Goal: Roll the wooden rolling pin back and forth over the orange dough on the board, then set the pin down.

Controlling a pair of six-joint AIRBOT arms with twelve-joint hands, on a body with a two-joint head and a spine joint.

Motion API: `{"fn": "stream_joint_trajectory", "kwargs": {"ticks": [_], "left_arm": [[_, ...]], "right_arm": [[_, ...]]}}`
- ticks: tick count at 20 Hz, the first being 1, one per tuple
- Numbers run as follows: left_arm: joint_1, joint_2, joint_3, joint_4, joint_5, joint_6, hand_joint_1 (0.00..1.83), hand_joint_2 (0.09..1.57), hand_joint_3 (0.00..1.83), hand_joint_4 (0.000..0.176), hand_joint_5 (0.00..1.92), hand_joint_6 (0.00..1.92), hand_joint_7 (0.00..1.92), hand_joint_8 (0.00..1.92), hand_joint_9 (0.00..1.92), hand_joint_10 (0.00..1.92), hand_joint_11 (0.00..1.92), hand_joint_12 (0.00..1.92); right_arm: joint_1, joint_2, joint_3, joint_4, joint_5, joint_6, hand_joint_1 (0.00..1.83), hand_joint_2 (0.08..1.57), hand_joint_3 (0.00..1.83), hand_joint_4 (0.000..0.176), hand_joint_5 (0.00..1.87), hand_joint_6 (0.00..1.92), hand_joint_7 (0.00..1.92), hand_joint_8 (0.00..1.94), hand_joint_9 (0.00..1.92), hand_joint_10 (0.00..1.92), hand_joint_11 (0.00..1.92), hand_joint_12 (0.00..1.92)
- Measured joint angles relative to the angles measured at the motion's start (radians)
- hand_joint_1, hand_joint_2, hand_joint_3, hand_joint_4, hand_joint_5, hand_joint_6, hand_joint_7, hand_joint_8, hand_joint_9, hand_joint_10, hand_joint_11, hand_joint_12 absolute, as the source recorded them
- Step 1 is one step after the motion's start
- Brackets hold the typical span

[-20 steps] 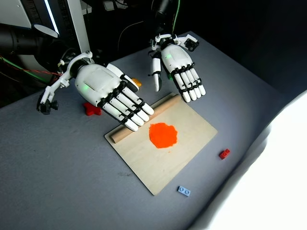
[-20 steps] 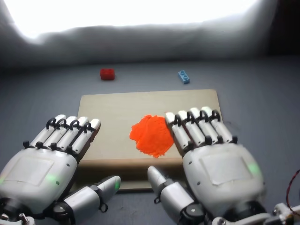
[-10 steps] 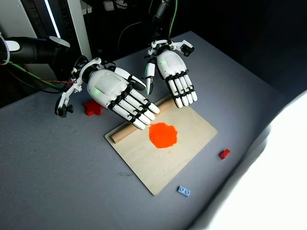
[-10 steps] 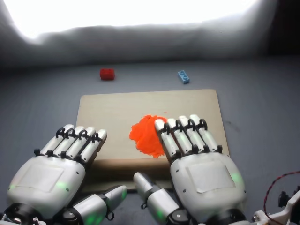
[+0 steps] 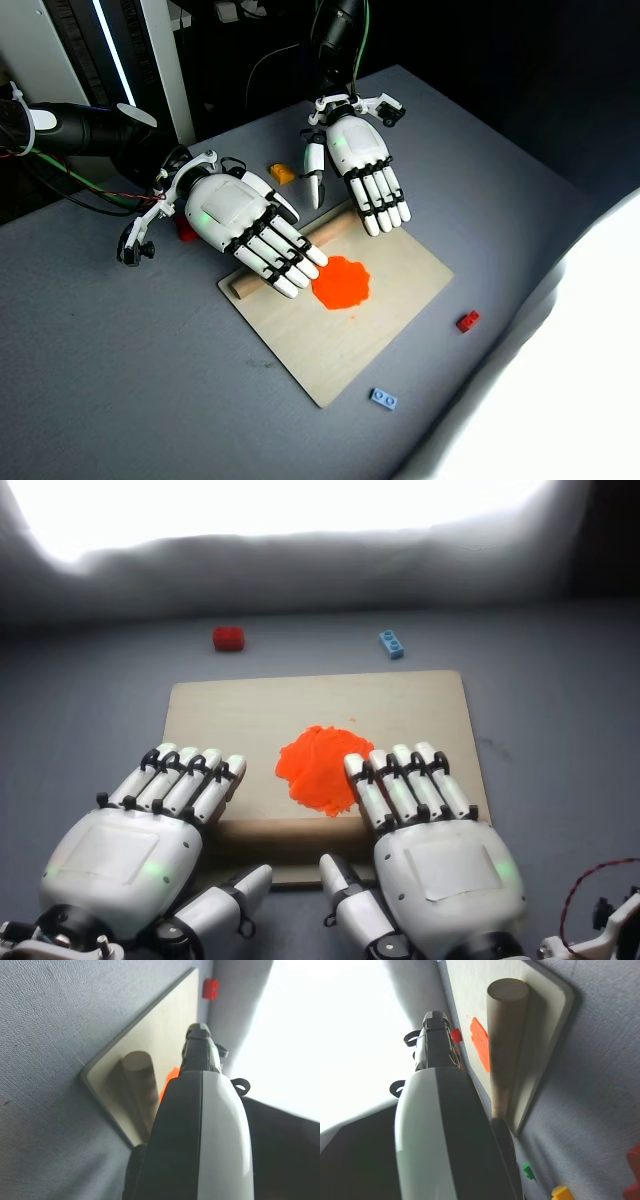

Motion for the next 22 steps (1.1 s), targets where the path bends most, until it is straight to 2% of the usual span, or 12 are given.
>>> {"fn": "stream_joint_trajectory", "kwargs": {"ticks": [8, 19, 20, 22], "left_arm": [[0.001, -0.018, 0.009, -0.008, 0.014, 0.008, 0.00, 1.51, 0.06, 0.000, 0.00, 0.00, 0.00, 0.00, 0.00, 0.00, 0.00, 0.00], [0.009, -0.048, 0.023, -0.028, 0.022, 0.009, 0.00, 1.55, 0.06, 0.000, 0.00, 0.00, 0.00, 0.00, 0.00, 0.00, 0.00, 0.00], [0.009, -0.049, 0.029, -0.036, 0.023, 0.009, 0.00, 1.56, 0.05, 0.000, 0.00, 0.00, 0.00, 0.00, 0.00, 0.00, 0.00, 0.00], [0.008, -0.054, 0.030, -0.052, 0.017, -0.003, 0.00, 1.55, 0.05, 0.000, 0.00, 0.00, 0.00, 0.00, 0.00, 0.00, 0.00, 0.00]], "right_arm": [[-0.013, -0.012, 0.038, -0.002, -0.003, 0.016, 0.00, 1.56, 0.04, 0.000, 0.10, 0.00, 0.07, 0.00, 0.05, 0.00, 0.00, 0.01], [-0.054, -0.024, 0.067, -0.046, -0.013, 0.059, 0.00, 1.57, 0.05, 0.000, 0.11, 0.00, 0.09, 0.00, 0.06, 0.00, 0.00, 0.03], [-0.055, -0.024, 0.071, -0.046, -0.014, 0.063, 0.00, 1.57, 0.06, 0.000, 0.13, 0.00, 0.10, 0.00, 0.07, 0.00, 0.00, 0.10], [-0.056, -0.025, 0.075, -0.048, -0.016, 0.067, 0.00, 1.57, 0.05, 0.000, 0.13, 0.00, 0.11, 0.00, 0.08, 0.00, 0.00, 0.10]]}}
